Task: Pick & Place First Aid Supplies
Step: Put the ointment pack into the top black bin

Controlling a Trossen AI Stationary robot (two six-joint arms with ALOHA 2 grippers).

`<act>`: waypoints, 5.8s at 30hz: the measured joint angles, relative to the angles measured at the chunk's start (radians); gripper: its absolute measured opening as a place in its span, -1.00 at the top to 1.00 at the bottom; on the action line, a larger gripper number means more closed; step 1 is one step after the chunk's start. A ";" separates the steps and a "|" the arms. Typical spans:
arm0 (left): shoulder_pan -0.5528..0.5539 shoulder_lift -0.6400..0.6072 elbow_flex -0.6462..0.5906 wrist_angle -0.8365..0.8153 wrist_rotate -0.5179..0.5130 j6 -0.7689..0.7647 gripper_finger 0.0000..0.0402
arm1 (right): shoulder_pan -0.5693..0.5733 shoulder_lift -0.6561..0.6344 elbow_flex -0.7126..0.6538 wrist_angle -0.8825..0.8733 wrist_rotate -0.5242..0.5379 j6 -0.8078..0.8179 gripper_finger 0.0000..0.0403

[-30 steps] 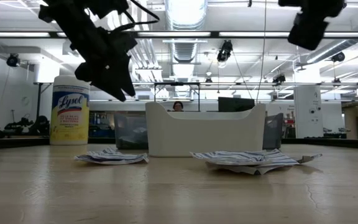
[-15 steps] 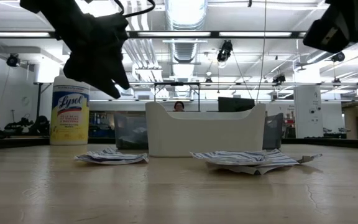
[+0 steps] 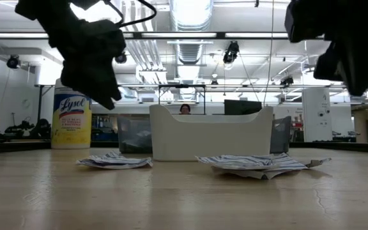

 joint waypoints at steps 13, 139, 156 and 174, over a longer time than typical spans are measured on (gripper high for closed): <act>0.000 -0.359 -0.341 0.390 0.158 0.275 0.02 | -0.080 0.124 0.000 0.089 0.020 0.240 0.36; 0.001 -0.601 -0.474 0.375 0.209 0.425 0.02 | 0.055 -0.090 0.000 0.662 0.529 -0.205 0.96; 0.001 -0.601 -0.474 0.384 0.209 0.425 0.02 | -0.169 -0.091 0.022 0.809 0.887 -0.539 0.96; 0.001 -0.601 -0.474 0.391 0.195 0.417 0.02 | -0.604 -0.091 0.265 0.376 0.645 -0.944 0.96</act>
